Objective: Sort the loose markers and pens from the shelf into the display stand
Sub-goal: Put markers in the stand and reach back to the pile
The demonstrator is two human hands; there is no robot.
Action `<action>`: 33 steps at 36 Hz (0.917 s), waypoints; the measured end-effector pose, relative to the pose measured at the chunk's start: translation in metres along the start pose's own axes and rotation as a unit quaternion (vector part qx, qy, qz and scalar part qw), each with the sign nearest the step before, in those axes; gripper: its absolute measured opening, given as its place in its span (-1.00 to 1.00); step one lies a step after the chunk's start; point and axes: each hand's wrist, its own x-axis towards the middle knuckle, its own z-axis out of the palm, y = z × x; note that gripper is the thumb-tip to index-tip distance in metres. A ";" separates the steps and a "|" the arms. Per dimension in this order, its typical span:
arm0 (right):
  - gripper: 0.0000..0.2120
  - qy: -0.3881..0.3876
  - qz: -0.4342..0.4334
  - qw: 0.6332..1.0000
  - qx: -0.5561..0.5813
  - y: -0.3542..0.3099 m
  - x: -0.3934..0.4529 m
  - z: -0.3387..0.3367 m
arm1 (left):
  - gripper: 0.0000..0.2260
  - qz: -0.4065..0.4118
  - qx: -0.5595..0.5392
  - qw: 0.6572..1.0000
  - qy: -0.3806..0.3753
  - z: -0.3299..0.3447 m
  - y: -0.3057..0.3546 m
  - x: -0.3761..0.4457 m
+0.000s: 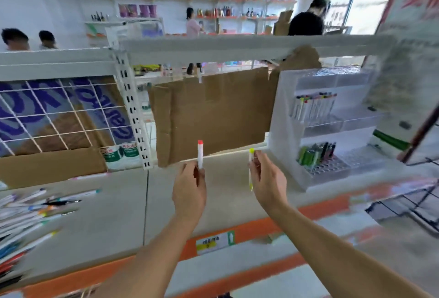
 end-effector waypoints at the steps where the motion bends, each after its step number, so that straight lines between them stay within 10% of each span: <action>1: -0.76 0.002 0.003 1.000 -0.008 0.012 0.003 -0.011 | -0.87 0.009 -0.009 1.000 0.002 0.010 0.010 -0.003; 33: -0.87 0.099 0.022 0.993 0.055 0.154 0.183 -0.105 | -0.80 0.123 -0.123 0.985 -0.006 0.192 0.151 0.084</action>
